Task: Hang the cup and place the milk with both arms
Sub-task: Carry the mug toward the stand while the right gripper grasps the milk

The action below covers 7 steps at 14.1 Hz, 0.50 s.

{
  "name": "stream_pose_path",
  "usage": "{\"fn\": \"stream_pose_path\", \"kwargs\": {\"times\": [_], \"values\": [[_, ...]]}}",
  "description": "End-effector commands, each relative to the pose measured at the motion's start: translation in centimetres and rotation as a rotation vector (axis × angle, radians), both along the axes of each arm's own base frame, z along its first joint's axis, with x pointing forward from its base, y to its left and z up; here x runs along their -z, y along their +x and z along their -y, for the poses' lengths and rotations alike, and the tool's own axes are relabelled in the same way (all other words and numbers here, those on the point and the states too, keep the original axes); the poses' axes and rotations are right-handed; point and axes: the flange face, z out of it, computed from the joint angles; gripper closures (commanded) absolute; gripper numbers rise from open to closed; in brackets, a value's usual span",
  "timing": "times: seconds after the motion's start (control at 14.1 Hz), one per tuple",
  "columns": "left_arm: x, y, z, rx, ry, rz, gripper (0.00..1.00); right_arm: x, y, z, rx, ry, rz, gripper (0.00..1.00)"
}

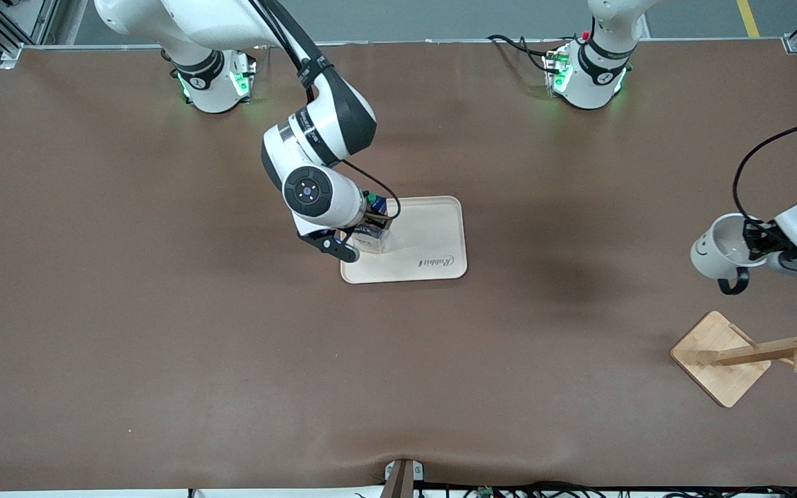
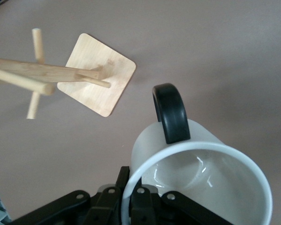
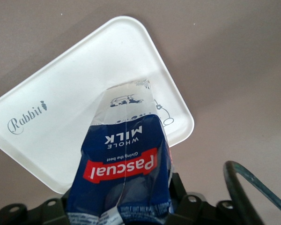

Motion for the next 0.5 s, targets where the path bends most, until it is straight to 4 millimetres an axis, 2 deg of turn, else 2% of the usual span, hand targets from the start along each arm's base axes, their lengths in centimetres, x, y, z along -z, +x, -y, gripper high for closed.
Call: {"fn": "stream_pose_path", "kwargs": {"times": [0.0,0.14,0.28,0.42], "values": [[-1.4,1.0,-2.1,0.037,0.006,0.021,1.0,-1.6,1.4,2.1,0.055,-0.004,-0.014,1.0],[-1.3,1.8,-3.9,0.057,-0.005,0.028,1.0,-4.8,3.7,4.3,0.155,0.08,-0.079,1.0],[-0.3,1.9,-6.4,0.068,-0.021,0.017,1.0,-7.6,6.0,8.5,0.179,0.103,-0.154,1.0],[-0.2,2.2,-8.0,0.081,-0.031,0.035,1.0,-9.0,6.8,12.6,0.108,0.126,-0.194,1.0]]}}
